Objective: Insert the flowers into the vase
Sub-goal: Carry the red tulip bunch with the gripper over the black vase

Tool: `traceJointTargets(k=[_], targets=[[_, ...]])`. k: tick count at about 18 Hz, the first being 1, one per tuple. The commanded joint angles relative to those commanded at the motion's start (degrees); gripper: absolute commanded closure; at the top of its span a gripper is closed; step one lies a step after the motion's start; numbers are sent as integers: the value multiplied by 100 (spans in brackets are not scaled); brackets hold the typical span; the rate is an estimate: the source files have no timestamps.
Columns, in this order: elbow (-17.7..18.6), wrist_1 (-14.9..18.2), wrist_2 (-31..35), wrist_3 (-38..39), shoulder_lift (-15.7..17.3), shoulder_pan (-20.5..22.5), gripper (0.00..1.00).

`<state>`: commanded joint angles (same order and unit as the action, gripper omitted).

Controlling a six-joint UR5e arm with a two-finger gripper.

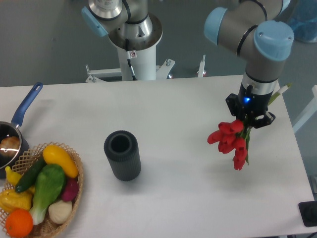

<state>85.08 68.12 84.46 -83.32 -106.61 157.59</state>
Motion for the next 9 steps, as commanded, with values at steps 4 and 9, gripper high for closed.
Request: traceJointTargets(k=[4, 9], targets=[[-9, -26, -289, 70, 44, -26, 100], [18, -61, -1017, 351, 255, 17, 100]])
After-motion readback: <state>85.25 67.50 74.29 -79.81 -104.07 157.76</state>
